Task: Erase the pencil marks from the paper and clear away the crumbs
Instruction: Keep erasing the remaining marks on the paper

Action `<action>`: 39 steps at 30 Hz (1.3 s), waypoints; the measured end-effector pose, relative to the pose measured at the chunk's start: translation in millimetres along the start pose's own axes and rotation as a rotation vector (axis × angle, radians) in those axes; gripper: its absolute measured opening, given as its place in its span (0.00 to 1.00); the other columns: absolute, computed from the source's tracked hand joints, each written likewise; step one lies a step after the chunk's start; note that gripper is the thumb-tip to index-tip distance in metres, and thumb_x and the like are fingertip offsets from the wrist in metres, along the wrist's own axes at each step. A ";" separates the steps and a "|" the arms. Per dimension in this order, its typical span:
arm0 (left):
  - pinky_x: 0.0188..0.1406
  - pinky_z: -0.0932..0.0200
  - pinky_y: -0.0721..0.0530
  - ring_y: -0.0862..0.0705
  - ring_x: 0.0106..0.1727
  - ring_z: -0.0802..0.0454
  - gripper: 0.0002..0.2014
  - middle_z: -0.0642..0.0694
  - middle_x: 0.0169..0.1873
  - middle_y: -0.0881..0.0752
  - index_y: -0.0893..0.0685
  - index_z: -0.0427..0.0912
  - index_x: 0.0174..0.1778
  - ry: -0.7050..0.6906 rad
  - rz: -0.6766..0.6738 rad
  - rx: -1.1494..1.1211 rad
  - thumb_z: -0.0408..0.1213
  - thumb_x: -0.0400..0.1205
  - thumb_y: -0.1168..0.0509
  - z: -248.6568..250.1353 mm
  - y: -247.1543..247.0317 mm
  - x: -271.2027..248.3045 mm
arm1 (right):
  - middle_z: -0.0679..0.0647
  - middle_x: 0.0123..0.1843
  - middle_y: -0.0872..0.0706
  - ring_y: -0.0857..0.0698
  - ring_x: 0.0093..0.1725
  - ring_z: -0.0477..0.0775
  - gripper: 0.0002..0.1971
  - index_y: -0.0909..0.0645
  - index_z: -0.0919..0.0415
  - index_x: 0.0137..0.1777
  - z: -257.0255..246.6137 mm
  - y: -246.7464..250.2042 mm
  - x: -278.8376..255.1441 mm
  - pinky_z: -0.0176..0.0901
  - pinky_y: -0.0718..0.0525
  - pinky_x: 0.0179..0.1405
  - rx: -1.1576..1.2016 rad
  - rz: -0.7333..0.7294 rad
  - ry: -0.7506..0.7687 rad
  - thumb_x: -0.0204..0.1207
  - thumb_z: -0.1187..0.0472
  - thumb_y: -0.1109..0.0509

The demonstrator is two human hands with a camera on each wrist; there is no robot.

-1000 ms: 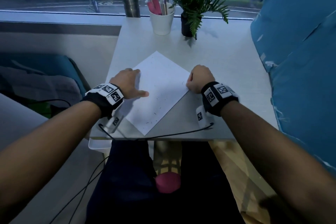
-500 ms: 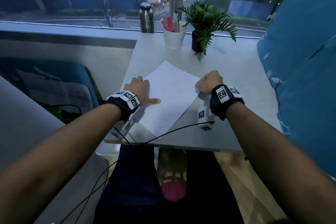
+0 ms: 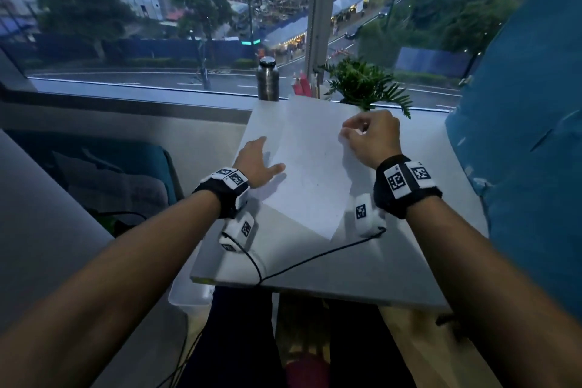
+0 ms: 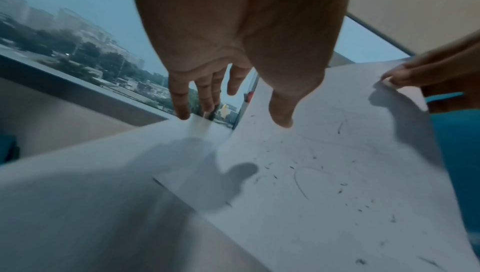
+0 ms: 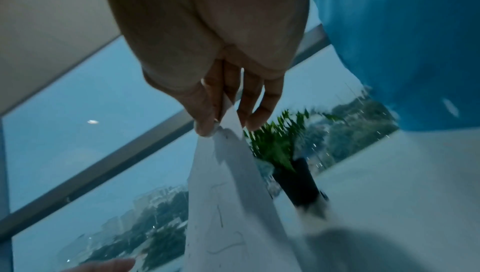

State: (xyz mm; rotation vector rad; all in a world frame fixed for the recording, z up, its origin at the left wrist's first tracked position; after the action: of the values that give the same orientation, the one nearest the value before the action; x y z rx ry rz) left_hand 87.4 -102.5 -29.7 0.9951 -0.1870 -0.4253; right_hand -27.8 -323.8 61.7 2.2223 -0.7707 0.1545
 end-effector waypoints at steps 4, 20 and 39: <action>0.78 0.47 0.31 0.30 0.79 0.44 0.39 0.42 0.81 0.31 0.41 0.43 0.86 -0.021 0.188 -0.244 0.44 0.82 0.29 11.1 43.5 13.1 | 0.47 0.41 0.11 0.19 0.34 0.34 0.05 0.09 0.58 0.47 -33.4 29.8 8.0 0.23 0.24 0.39 0.054 0.013 0.180 0.72 0.60 0.22; 0.62 0.43 0.15 0.11 0.54 0.49 0.09 0.47 0.50 0.08 0.09 0.43 0.51 -0.054 0.439 -0.695 0.35 0.75 0.23 33.6 74.3 -3.0 | 0.49 0.46 0.08 0.14 0.48 0.48 0.05 0.08 0.56 0.46 -42.4 58.6 -16.1 0.45 0.15 0.51 0.119 0.169 0.426 0.71 0.59 0.22; 0.58 0.47 0.13 0.11 0.49 0.51 0.09 0.47 0.49 0.09 0.10 0.42 0.54 -0.152 0.336 -0.623 0.34 0.79 0.26 19.1 48.3 -43.1 | 0.52 0.49 0.08 0.14 0.48 0.48 0.06 0.09 0.59 0.48 -16.4 36.6 -31.0 0.52 0.14 0.56 0.071 0.109 0.238 0.73 0.61 0.23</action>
State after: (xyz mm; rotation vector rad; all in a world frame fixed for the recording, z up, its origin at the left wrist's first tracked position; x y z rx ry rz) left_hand 54.5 -76.0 22.9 0.3089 -0.3289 -0.2246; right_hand -71.8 -316.6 85.8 2.1785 -0.7638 0.4974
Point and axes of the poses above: each hand's wrist, its own x-axis towards the middle knuckle, its own y-axis out of the back of the hand, z = x × y, the point moved 3 cm from there along x, towards the middle knuckle
